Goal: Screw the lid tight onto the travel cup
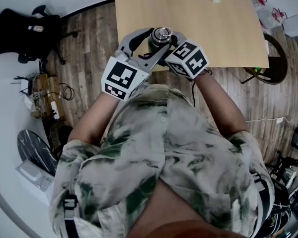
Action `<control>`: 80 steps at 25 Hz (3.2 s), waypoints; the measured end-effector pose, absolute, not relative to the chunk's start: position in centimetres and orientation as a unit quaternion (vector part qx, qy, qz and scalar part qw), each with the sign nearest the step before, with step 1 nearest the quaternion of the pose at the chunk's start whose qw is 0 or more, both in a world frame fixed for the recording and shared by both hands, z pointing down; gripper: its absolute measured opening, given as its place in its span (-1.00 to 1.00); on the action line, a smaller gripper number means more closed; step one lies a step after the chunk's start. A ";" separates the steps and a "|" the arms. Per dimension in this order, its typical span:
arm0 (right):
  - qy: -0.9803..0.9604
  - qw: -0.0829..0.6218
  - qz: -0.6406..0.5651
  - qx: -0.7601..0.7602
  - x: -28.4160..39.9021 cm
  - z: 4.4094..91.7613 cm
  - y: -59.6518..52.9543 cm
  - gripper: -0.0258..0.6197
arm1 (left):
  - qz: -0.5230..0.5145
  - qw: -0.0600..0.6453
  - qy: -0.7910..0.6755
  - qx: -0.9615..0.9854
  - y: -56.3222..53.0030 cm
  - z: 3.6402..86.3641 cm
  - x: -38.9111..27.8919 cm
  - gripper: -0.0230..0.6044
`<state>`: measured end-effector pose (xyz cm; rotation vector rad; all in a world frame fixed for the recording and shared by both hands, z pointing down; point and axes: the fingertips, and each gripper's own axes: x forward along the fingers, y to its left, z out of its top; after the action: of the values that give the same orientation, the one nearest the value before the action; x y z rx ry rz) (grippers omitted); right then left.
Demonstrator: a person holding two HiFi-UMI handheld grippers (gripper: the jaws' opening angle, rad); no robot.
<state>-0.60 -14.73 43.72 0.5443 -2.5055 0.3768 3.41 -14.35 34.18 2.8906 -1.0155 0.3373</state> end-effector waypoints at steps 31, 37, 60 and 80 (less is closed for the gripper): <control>-0.926 0.277 0.149 0.208 -1.3 44.3 -13.3 0.33 | 0.118 0.037 -0.346 0.930 -12.9 34.4 2.6 -0.15; -0.927 0.276 0.143 0.210 -1.4 44.2 -13.3 0.33 | 0.122 0.028 -0.340 0.932 -13.0 34.5 2.6 -0.16; -0.935 0.266 0.139 0.191 -1.5 43.3 -13.1 0.33 | 0.109 0.025 -0.209 0.972 -12.9 33.6 2.1 -0.16; -0.933 0.268 0.141 0.196 -1.1 43.5 -13.1 0.33 | 0.096 0.021 -0.285 0.954 -12.9 33.4 2.8 -0.17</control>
<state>-1.12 -13.14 43.52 0.5276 -2.5172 0.3795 2.83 -12.92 33.44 2.9572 -0.8835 0.2971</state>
